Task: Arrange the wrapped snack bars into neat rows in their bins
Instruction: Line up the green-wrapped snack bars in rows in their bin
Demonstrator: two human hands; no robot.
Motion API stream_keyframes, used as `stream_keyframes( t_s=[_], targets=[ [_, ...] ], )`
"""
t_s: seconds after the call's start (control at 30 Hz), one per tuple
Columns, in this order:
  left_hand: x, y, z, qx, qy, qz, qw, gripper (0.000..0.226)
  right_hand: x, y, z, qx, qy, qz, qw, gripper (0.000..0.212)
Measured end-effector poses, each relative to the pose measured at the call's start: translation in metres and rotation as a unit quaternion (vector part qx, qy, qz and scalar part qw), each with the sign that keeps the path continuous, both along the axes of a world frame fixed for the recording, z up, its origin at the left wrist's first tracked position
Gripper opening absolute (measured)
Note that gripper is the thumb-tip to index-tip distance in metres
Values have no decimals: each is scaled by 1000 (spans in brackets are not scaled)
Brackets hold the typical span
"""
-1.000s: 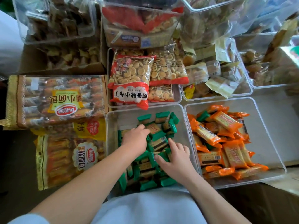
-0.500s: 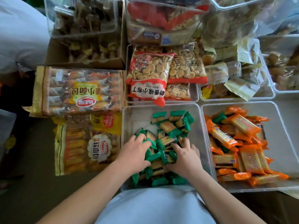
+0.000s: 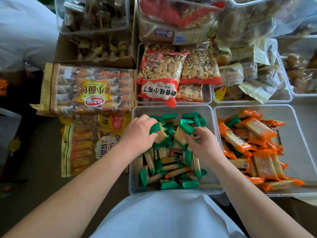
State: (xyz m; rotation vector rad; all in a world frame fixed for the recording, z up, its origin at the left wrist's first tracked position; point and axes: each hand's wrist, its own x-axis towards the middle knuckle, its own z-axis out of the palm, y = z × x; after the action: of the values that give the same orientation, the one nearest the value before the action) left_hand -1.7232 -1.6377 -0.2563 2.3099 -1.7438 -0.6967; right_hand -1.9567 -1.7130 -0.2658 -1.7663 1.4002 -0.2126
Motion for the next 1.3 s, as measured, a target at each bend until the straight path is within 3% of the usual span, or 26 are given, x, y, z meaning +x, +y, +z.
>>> stream_keyframes(
  t_s=[0.1, 0.23, 0.33, 0.43, 0.53, 0.7, 0.83, 1.03, 1.13, 1.2, 1.3],
  targets=[
    [-9, 7, -2, 14, 10, 8, 1000, 46, -4, 7, 5, 63, -33, -22, 997, 5],
    [-21, 15, 1, -10, 33, 34, 999, 43, -17, 14, 10, 92, -49, -36, 994, 35],
    [-35, 26, 3, -42, 39, 24, 998, 35, -36, 17, 18, 98, -15, -14, 995, 36],
    [-61, 39, -4, 97, 123, -36, 987, 32, -51, 27, 18, 97, 78, 60, 990, 34],
    [-84, 51, -28, 223, 83, -117, 964, 33, -55, 42, 7, 116, 109, 141, 977, 31],
    [-100, 41, -51, 247, 79, -49, 965, 40, -62, 54, -5, 75, 77, 115, 988, 32],
    [-119, 38, -58, 268, 29, -58, 961, 32, -74, 58, -3, 32, 38, 76, 996, 30],
    [-113, 42, -48, 213, 79, -28, 973, 15, -87, 61, 2, 38, 4, 52, 998, 28],
    [-101, 50, -31, 154, 151, 27, 976, 21, -79, 59, 8, 67, -8, 52, 996, 44],
    [-93, 52, -14, 99, 220, 55, 969, 26, -70, 58, 15, 117, -63, 24, 991, 52],
    [-86, 52, 5, 40, 277, 67, 958, 29, -57, 54, 26, 181, -179, -69, 965, 40]
  ],
)
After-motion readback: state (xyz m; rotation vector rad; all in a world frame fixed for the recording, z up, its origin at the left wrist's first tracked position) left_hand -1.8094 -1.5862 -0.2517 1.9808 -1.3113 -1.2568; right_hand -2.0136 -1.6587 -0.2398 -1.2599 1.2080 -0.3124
